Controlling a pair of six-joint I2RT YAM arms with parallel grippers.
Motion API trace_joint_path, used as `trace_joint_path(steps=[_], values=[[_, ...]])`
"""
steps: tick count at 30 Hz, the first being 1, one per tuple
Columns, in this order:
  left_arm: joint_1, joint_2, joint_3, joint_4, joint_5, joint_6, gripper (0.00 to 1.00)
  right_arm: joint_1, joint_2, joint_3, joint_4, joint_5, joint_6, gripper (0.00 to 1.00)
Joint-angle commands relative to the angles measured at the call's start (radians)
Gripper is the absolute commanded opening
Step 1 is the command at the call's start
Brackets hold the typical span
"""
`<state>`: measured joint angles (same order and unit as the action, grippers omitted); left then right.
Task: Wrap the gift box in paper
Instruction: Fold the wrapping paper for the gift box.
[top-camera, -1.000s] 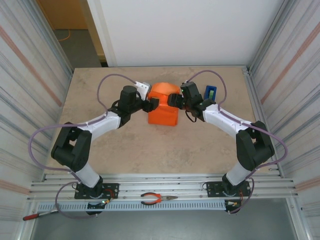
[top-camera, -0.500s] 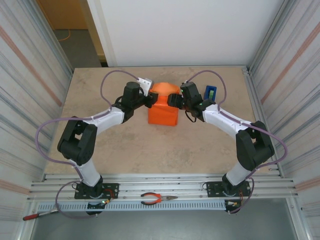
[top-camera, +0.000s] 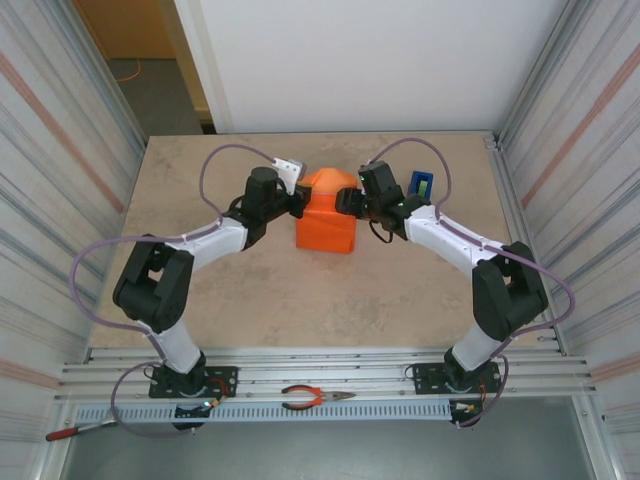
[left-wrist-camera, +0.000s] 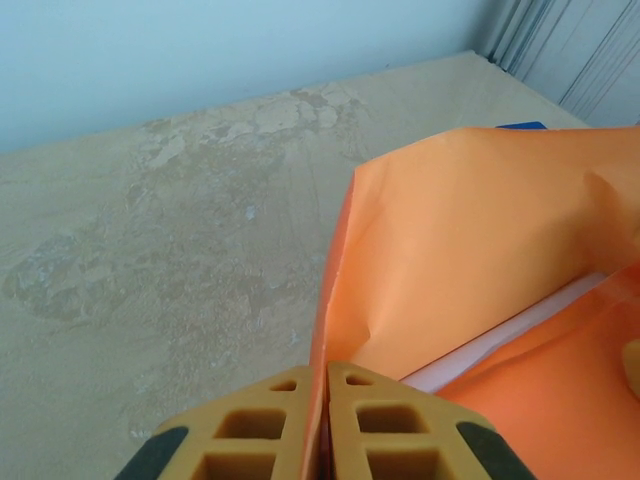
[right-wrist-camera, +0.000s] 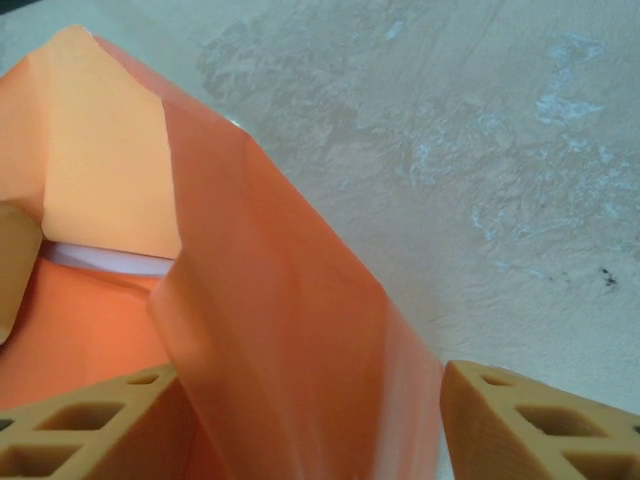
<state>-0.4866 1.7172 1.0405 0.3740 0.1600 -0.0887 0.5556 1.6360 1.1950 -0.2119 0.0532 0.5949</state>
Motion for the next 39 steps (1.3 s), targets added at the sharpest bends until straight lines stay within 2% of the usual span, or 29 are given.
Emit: trace_joint_path(steps=[1, 5, 11, 18, 26, 31, 39], values=[[-0.009, -0.041, -0.055, -0.003, -0.047, -0.064, 0.12, 0.017, 0.041, -0.013, -0.014, 0.032, 0.006, 0.58], [-0.022, -0.084, -0.115, 0.029, -0.116, -0.137, 0.1, 0.031, 0.055, -0.023, -0.004, 0.049, 0.007, 0.45], [-0.036, -0.111, -0.146, 0.044, -0.142, -0.187, 0.06, 0.047, 0.054, -0.014, -0.013, 0.055, 0.006, 0.22], [-0.044, -0.103, -0.132, 0.045, -0.135, -0.194, 0.0, 0.056, 0.068, -0.008, -0.018, 0.053, 0.014, 0.17], [-0.047, -0.123, -0.086, 0.036, -0.102, -0.203, 0.0, 0.066, 0.037, 0.015, -0.059, 0.057, 0.028, 0.14], [-0.049, -0.133, -0.097, 0.045, -0.094, -0.215, 0.0, 0.077, 0.008, -0.034, -0.046, 0.082, 0.06, 0.12], [-0.048, -0.132, -0.087, 0.03, -0.082, -0.189, 0.0, 0.075, 0.032, -0.081, -0.024, 0.097, 0.095, 0.0]])
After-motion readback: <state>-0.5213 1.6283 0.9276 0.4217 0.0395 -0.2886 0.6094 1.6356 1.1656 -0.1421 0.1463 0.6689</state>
